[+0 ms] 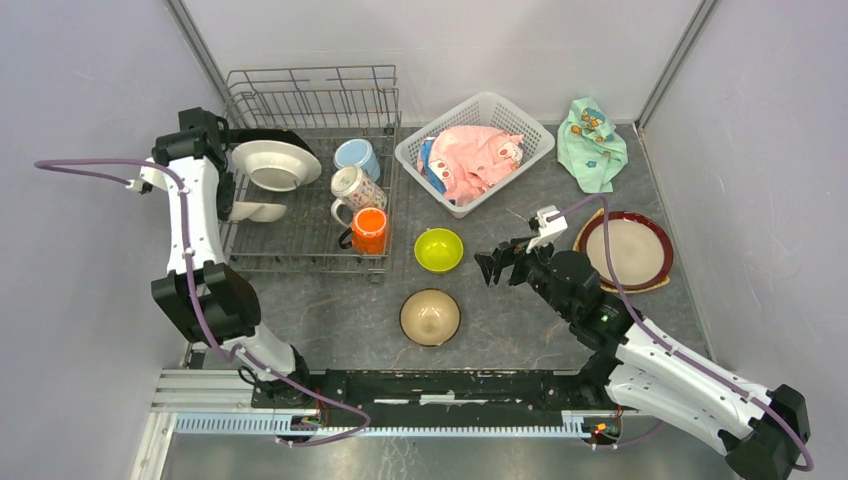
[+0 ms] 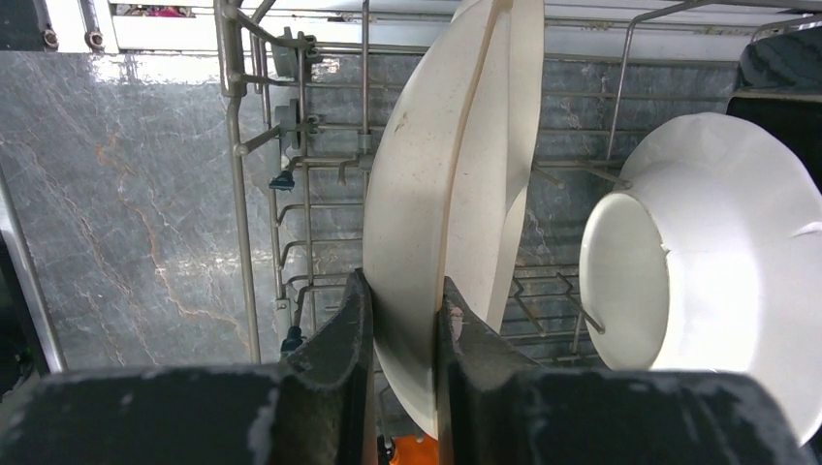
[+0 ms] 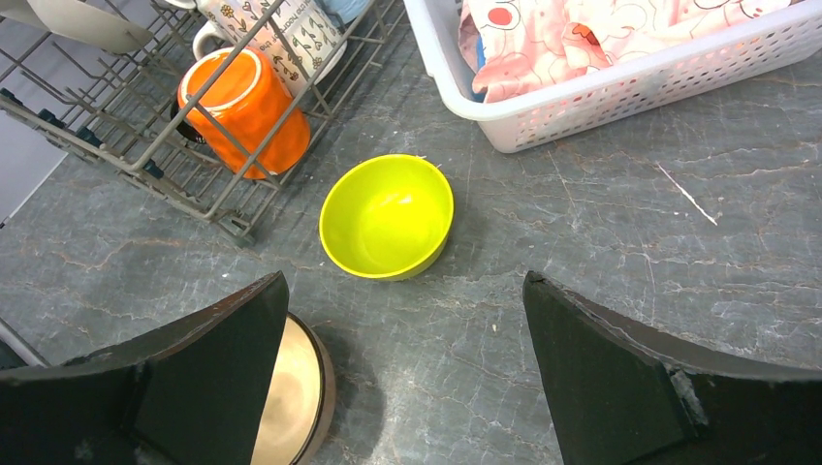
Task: Load the mixed dishes into the dish rack
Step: Pick up the plate from the dish rack.
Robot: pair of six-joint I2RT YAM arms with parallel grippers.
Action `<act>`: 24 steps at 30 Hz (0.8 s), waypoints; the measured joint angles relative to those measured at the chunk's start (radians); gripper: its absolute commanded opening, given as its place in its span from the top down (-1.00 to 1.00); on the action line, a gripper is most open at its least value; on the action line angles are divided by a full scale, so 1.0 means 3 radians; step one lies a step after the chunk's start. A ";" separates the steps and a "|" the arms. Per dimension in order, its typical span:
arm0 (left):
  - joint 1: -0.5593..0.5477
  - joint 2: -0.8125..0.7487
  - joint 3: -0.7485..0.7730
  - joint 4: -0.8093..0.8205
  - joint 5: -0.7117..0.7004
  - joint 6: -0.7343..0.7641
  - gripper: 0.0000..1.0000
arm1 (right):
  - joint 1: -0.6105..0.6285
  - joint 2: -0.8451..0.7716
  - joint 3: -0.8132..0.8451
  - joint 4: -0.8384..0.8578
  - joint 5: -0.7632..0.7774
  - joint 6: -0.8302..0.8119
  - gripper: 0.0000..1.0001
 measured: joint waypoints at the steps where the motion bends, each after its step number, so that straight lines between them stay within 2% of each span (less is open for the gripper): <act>1: -0.0023 0.0018 0.0008 -0.0010 -0.0023 -0.0003 0.89 | 0.0000 0.0000 -0.0001 0.0001 0.0000 0.0000 -0.96; 7: -0.0219 0.0151 0.0036 0.0003 -0.0271 -0.0006 0.96 | 0.0000 0.0000 -0.0010 0.0000 -0.0001 -0.0018 -0.96; 13: -0.0278 0.0350 0.0113 0.0065 -0.0262 -0.0047 0.96 | 0.0000 0.0000 -0.0010 0.0000 0.0001 -0.0066 -0.96; 19: -0.0322 0.0594 0.0530 -0.0120 -0.0271 -0.0074 0.96 | 0.0000 -0.0001 -0.0010 -0.0003 0.0015 -0.0090 -0.96; 24: -0.0341 0.0614 0.0561 -0.0114 -0.0252 -0.0106 0.96 | 0.0000 -0.0001 -0.0010 -0.0003 0.0024 -0.0090 -0.96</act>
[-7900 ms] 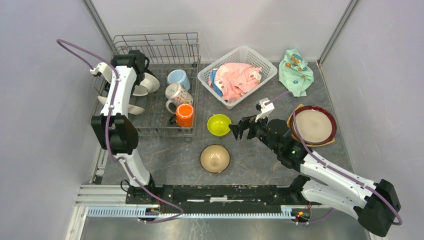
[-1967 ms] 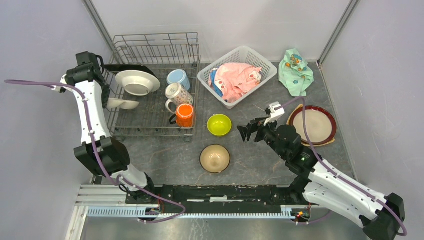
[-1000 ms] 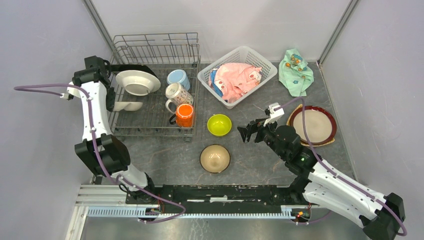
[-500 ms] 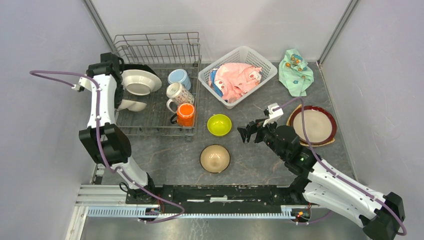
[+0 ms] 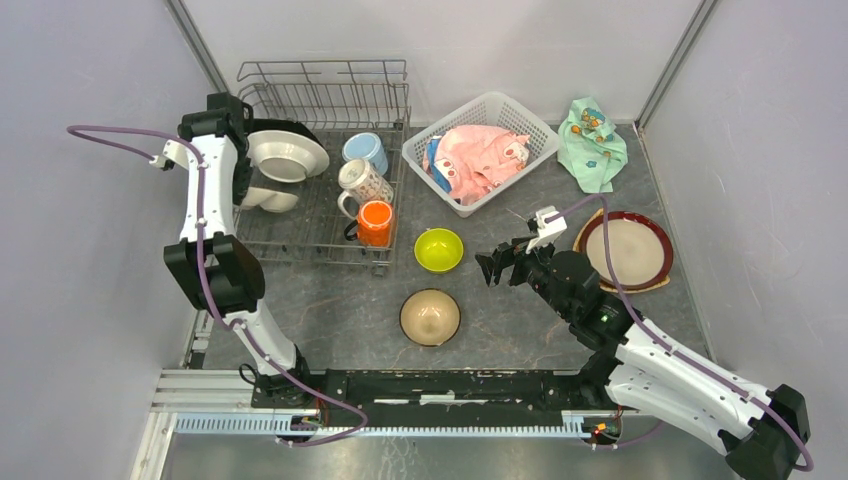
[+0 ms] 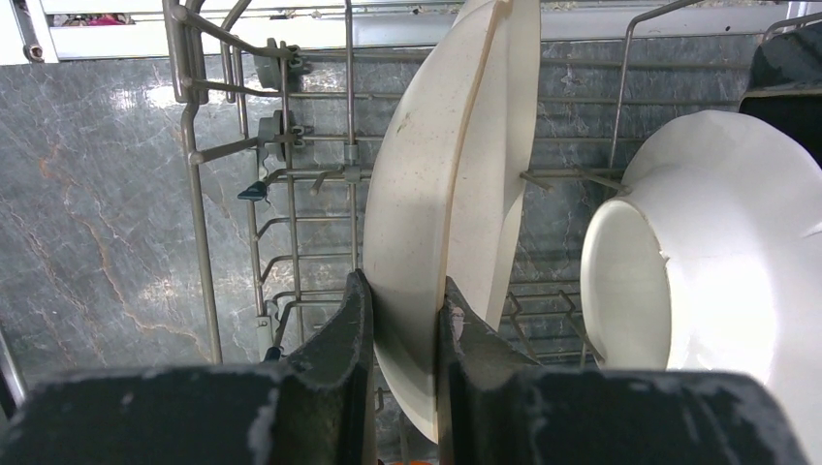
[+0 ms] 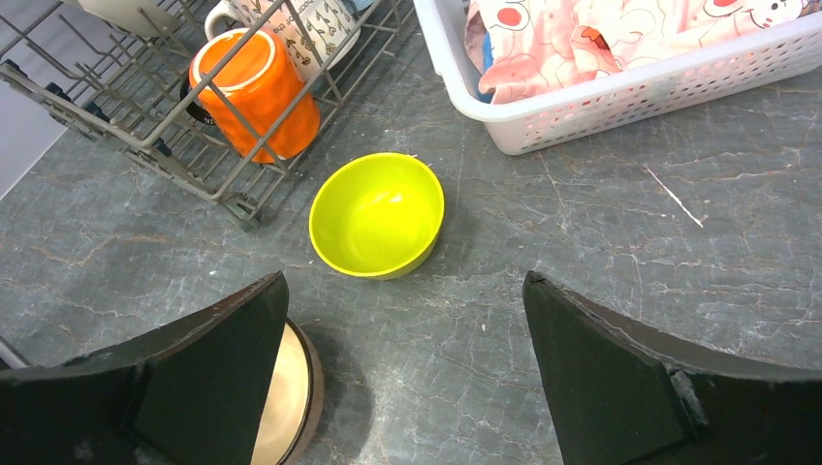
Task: Load the mixed dishes into the dish rack
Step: Pick up the plate from the dish rack.
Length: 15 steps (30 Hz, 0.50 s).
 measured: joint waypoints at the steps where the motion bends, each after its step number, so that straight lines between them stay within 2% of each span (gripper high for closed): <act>1: -0.0003 0.0000 0.0000 0.0001 0.0001 -0.0001 0.96 | 0.0000 -0.0001 0.0000 0.0000 0.0000 0.0000 -0.96; 11: -0.0005 -0.0025 -0.0041 0.0018 0.0013 -0.0034 0.95 | 0.0000 0.0150 0.0036 0.0042 0.0160 0.0154 -0.96; 15: -0.0005 -0.0136 -0.0210 0.0111 0.0009 -0.0108 0.96 | 0.0000 0.0631 0.0240 0.0163 0.0132 0.0374 -0.59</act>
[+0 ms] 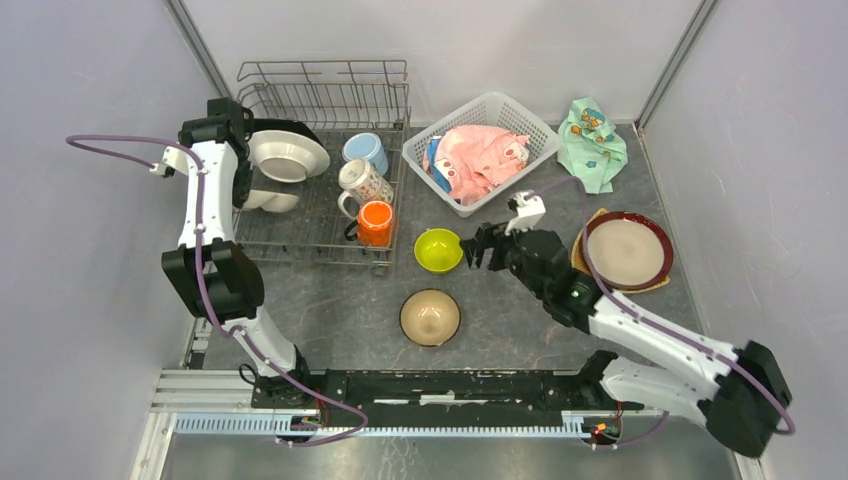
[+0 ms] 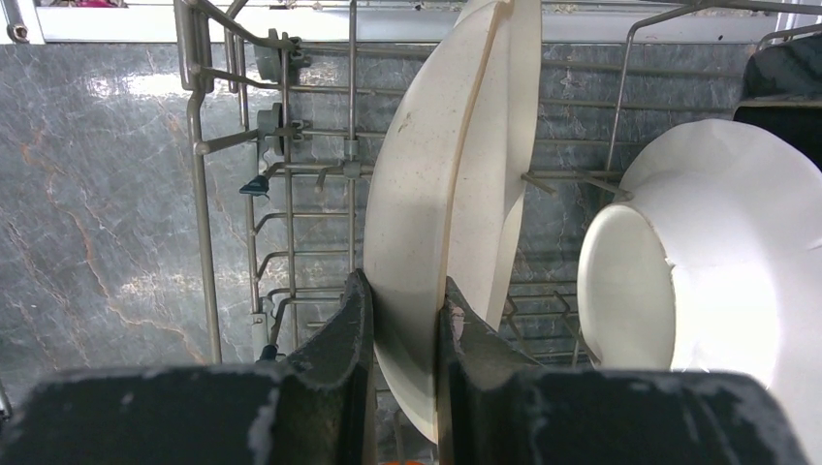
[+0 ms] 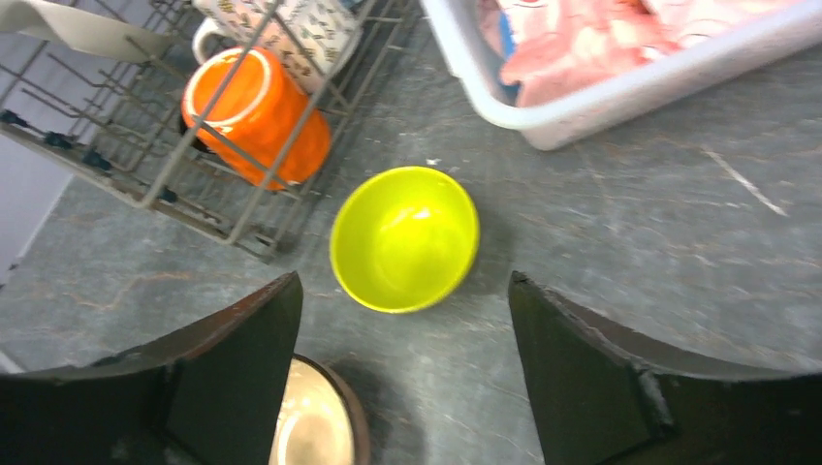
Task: Load the mixed dishes into the dish rack
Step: Pick up the plate from the dish rack.
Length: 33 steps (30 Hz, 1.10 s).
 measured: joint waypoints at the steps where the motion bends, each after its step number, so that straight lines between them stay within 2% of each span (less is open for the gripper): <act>1: 0.0000 -0.0023 -0.0034 0.0014 0.0000 -0.0022 0.96 | 0.0000 0.0145 0.0080 0.0036 -0.0038 0.0058 -0.54; 3: 0.0000 -0.0048 -0.0070 0.0028 0.0004 -0.0053 0.96 | 0.0001 0.0464 0.0257 0.0168 -0.0159 0.0192 -0.49; 7: 0.0004 -0.0075 -0.0093 0.0027 0.0020 -0.0097 0.95 | 0.0043 0.0921 0.0510 0.0423 -0.0300 0.0459 -0.52; 18: 0.0043 -0.0076 -0.0093 0.0024 0.0070 -0.0117 0.96 | 0.0328 0.2210 0.1502 0.0649 -0.0290 0.1043 -0.55; 22: 0.0045 -0.0076 -0.0093 0.0023 0.0060 -0.0118 0.96 | 0.0350 0.2595 0.1895 0.0430 -0.0216 0.1104 -0.38; 28: 0.0045 -0.0057 -0.0050 0.0001 0.0015 -0.0116 0.96 | 0.0432 0.2722 0.2071 0.0210 -0.0170 0.0987 0.12; 33: 0.0019 0.0061 0.0154 -0.0127 -0.0029 -0.0109 0.96 | 0.0553 0.2762 0.2080 0.0175 -0.0148 0.0797 0.30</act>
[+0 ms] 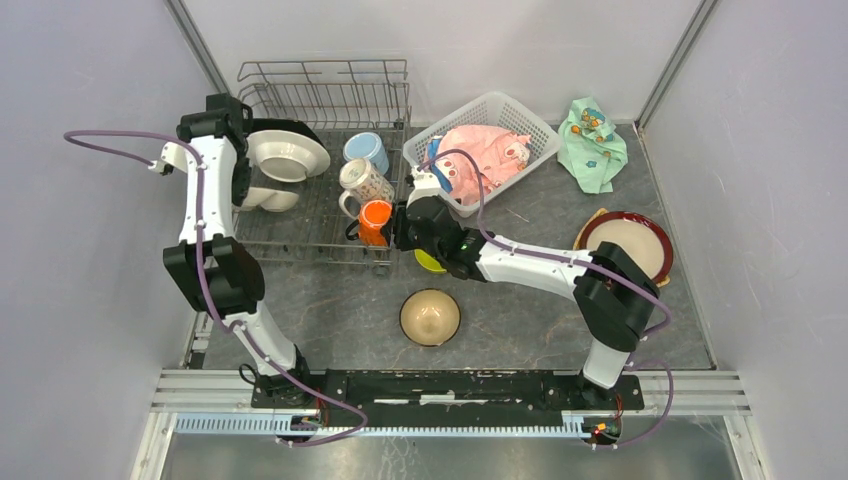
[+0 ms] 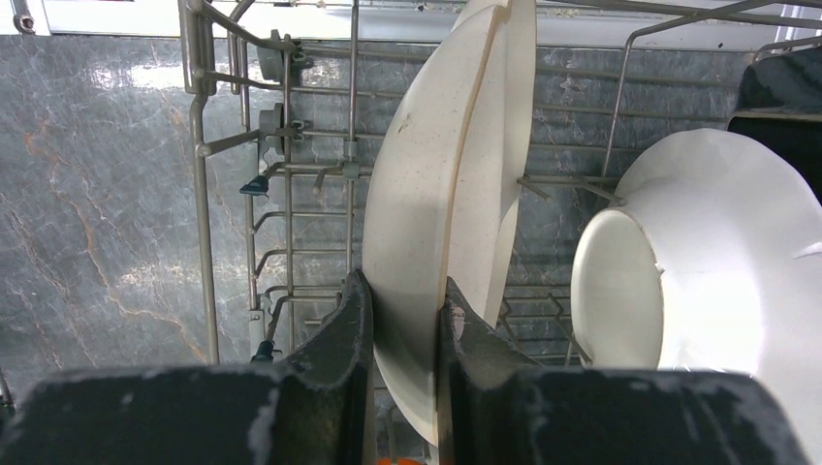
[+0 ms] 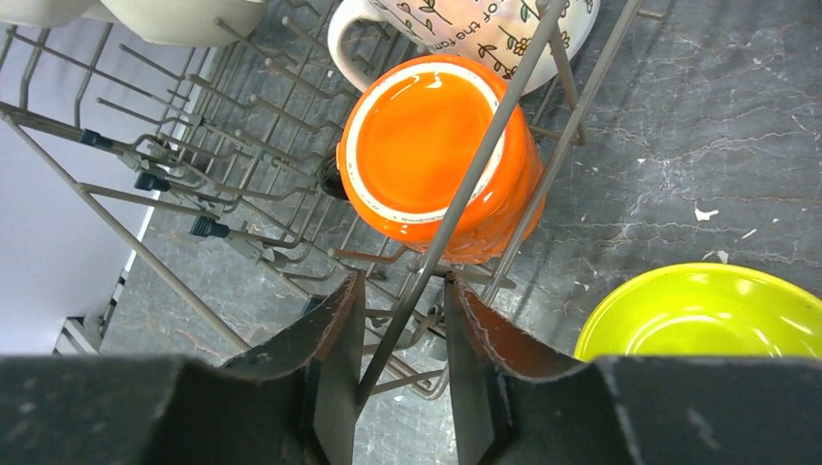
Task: Load the mixed dishes into the dish rack
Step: Pick up the plate from the dish rack.
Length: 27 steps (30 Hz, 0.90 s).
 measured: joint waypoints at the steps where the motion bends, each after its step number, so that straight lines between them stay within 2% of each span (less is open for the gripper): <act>1: -0.0005 0.0022 0.0025 -0.0020 -0.0008 0.0000 0.96 | -0.0001 0.0004 0.0015 -0.0014 -0.0001 -0.0013 0.35; 5: -0.0045 0.0057 0.0067 -0.0051 -0.0061 0.0006 0.96 | 0.0010 0.0011 0.0043 -0.0047 0.0011 -0.0088 0.68; 10: -0.0100 0.0062 0.0067 -0.0034 -0.0139 0.0046 0.96 | 0.0038 0.0011 0.0043 -0.0018 0.0041 -0.0259 0.98; 12: -0.0121 0.0094 0.0103 -0.0052 -0.0182 0.0060 0.96 | 0.0058 0.0011 0.0043 0.0003 0.0071 -0.0388 1.00; 19: -0.0175 0.0502 0.0731 -0.0407 -0.0282 0.0130 0.96 | 0.0111 0.0020 0.0037 0.0104 0.0135 -0.0738 0.99; 27: -0.0193 0.0519 0.0740 -0.0408 -0.0322 0.0130 0.96 | 0.0148 0.0024 0.0028 0.0170 0.0165 -0.1008 1.00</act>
